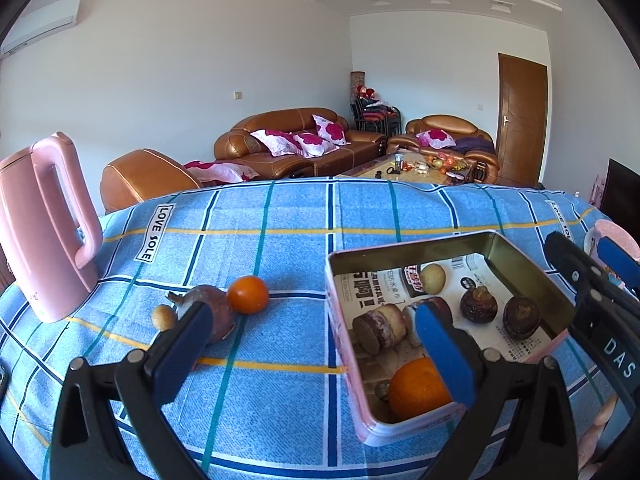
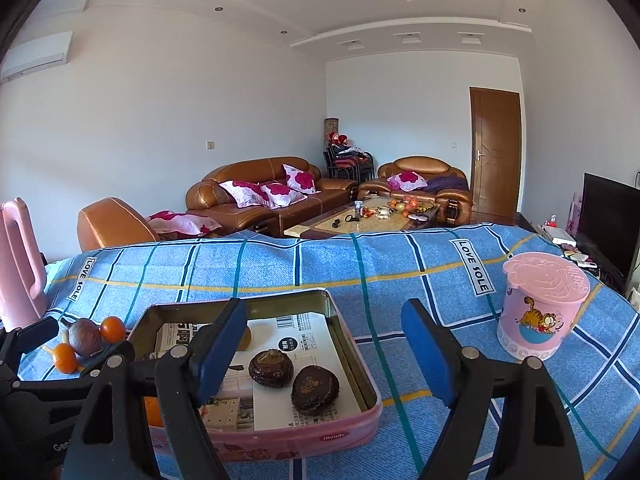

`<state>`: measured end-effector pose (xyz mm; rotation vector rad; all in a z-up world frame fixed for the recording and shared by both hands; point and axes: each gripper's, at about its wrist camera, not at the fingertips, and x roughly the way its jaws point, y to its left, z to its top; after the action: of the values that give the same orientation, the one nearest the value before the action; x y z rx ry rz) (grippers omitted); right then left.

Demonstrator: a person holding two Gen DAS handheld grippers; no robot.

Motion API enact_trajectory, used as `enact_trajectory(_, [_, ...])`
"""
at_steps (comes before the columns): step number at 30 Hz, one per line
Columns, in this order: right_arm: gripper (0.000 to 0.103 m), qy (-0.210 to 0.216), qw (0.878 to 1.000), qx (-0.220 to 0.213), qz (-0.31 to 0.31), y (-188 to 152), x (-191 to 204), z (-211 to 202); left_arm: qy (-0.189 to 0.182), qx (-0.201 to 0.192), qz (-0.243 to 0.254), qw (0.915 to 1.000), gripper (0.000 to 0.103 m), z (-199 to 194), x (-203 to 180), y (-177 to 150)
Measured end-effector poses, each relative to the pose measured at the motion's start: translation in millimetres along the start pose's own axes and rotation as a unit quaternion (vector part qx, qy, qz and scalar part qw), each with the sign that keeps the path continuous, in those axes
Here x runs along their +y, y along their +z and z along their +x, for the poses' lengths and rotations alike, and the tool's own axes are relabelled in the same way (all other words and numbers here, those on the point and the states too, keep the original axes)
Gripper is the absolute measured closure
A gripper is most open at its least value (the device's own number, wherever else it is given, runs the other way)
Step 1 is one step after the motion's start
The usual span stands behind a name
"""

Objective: Organize fruits
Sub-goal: 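Withdraw both open tools from the tin toward the remaining fruits, then grasp a small yellow-brown fruit with the left tool while the right tool grasps a mandarin orange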

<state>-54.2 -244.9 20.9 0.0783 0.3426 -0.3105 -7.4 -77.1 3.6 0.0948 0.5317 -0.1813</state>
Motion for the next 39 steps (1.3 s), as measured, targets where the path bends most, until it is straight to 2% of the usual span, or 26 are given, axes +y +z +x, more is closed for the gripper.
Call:
enact_trajectory(13, [0.022, 0.024, 1.000, 0.012, -0.005, -6, 45, -4, 0.016, 0.009, -0.007, 0.9998, 0.000, -2, 38, -5])
enact_trajectory(32, [0.022, 0.077, 0.996, 0.027, -0.021, -7, 126, 1, 0.058, 0.037, -0.041, 0.9967, 0.000, 15, 120, -7])
enact_trajectory(39, [0.022, 0.098, 0.994, 0.044, -0.026, -8, 150, 7, 0.102, 0.064, -0.042, 0.9918, 0.000, 31, 164, -7])
